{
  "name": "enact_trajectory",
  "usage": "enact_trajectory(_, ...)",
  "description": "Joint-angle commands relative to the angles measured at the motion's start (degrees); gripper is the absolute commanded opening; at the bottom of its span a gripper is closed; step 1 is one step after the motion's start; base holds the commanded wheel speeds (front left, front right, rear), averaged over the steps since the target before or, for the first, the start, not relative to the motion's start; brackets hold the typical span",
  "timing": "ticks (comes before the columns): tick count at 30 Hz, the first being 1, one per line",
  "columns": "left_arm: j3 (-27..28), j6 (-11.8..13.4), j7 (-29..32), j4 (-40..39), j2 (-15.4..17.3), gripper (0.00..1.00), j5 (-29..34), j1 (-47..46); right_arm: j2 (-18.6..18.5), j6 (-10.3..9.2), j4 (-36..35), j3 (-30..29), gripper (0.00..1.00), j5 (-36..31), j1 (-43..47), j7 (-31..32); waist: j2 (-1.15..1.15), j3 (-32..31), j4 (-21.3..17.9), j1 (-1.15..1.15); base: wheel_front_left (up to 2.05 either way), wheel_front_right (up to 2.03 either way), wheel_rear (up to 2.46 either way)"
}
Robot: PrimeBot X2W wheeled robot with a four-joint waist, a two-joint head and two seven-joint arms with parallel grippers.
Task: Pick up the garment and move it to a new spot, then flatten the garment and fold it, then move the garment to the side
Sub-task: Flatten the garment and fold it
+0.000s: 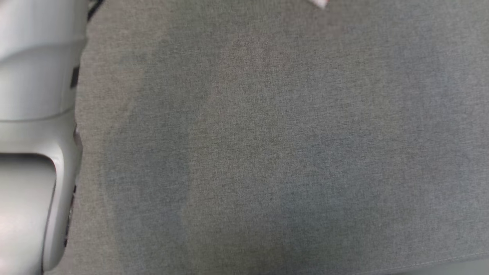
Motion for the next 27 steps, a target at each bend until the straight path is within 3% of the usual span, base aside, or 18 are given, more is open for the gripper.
enact_trajectory(1, -0.4, 0.0, -2.7, 2.8, 0.4, 0.00, 2.1, -2.8, 0.3, -0.13, 2.1, 0.4, 0.00, -1.2, -2.7, -1.6, 0.00, 8.7, -2.3, -0.02, 0.00, 0.00, 0.00)
enact_trajectory(7, -3.0, -2.9, -9.7, 14.1, 0.3, 0.00, 3.7, -7.2, 2.3, -0.12, 8.8, 5.5, 0.00, -1.5, -5.5, -7.8, 0.00, 10.9, -3.5, -0.02, 0.00, 0.00, 0.00)
enact_trajectory(13, -5.5, -7.0, -15.6, 20.9, 1.1, 0.00, 3.8, 3.1, 0.5, -0.12, 7.9, 13.1, 0.00, 3.2, 7.0, -17.3, 0.00, 9.9, -3.4, -0.02, 0.00, 0.00, 0.00)
enact_trajectory(17, -7.5, -9.8, -18.6, 21.4, 2.1, 0.00, 2.8, 17.0, -1.3, -0.12, 4.5, 17.6, 0.00, 6.4, 20.5, -21.4, 0.00, 5.2, -3.2, -0.02, 0.00, 0.00, 0.00)
enact_trajectory(22, -9.7, -10.8, -20.2, 17.3, 4.4, 0.00, 1.9, 41.1, -2.7, -0.13, -0.9, 17.0, 0.00, 7.0, 39.1, -22.4, 0.00, -6.1, -3.0, -0.02, 0.00, 0.00, 0.00)
enact_trajectory(27, -9.6, -7.2, -20.0, 9.3, 6.0, 0.00, -2.7, 68.8, 0.3, -0.16, -5.7, 10.2, 0.00, 0.8, 59.9, -22.4, 0.00, -18.1, -3.4, -0.02, 0.00, 0.00, 0.00)
